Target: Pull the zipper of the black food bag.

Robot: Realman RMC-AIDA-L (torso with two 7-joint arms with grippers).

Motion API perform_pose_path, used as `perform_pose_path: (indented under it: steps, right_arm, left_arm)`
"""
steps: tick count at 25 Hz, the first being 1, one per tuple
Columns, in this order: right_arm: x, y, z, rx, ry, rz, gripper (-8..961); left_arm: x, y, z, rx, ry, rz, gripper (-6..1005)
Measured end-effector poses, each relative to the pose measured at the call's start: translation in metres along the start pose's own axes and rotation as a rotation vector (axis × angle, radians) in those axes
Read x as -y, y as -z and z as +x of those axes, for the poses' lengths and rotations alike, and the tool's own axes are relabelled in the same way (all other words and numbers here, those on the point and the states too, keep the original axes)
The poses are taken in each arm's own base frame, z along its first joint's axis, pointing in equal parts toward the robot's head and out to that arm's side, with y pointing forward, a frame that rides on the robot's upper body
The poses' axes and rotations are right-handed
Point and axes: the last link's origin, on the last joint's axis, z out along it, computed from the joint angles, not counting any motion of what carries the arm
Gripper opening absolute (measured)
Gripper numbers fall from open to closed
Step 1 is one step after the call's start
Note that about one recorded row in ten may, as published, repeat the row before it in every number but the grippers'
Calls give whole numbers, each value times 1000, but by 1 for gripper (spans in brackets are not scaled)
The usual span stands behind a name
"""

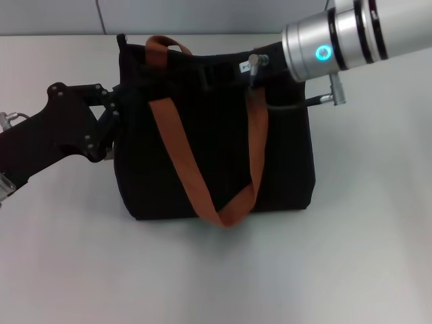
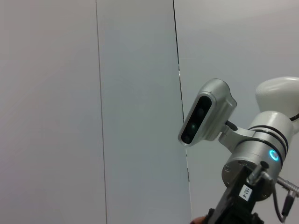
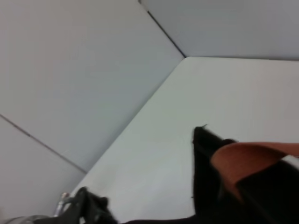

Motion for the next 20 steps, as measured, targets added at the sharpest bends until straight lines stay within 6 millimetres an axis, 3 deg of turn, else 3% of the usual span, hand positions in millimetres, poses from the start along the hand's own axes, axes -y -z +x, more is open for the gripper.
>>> perform_pose_path:
  steps: [5,14,17,20]
  right_arm:
    - [3,19,2,30,-5,94,8]
    - [15,80,18,126,-38,282,-2]
    - [24,102,26,166,-92,302,-1]
    - [27,110,29,192,-112,289,-1]
  left_arm:
    - [1,0,1,-7,-2,7,24]
    - [5,2,4,-14,-9,18,24]
    - [6,1,4,-13,-10,18,24]
    - [7,1,4,-13,-9,20,23]
